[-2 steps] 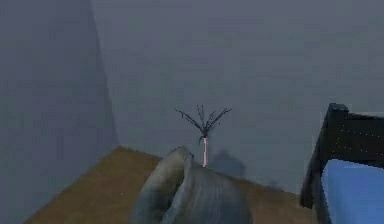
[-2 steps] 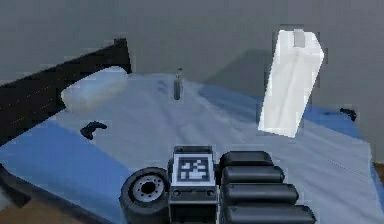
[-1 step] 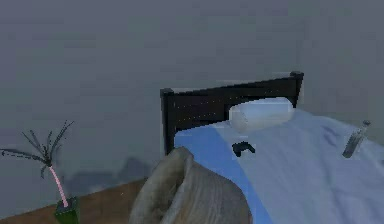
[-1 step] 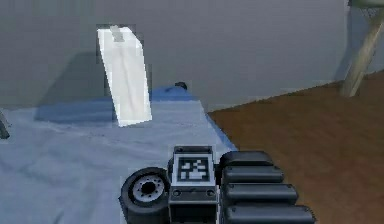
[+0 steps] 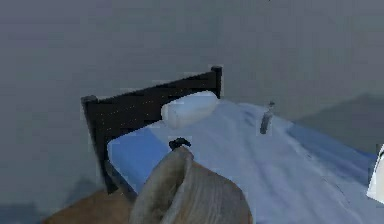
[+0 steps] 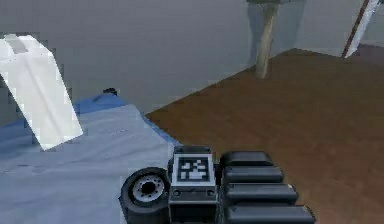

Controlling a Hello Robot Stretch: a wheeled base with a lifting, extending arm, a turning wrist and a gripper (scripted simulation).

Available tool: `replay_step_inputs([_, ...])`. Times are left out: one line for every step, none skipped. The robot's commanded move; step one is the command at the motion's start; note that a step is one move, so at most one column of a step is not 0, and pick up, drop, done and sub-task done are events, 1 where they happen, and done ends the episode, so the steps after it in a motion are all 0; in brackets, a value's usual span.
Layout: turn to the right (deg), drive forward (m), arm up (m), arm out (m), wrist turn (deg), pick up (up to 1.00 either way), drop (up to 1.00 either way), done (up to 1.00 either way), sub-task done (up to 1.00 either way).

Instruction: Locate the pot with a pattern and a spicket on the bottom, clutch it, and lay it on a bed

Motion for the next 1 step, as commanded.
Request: replay_step_inputs([0.0, 0.10, 0.00, 0.00, 0.0, 0.00, 0.00, 0.00, 0.00])
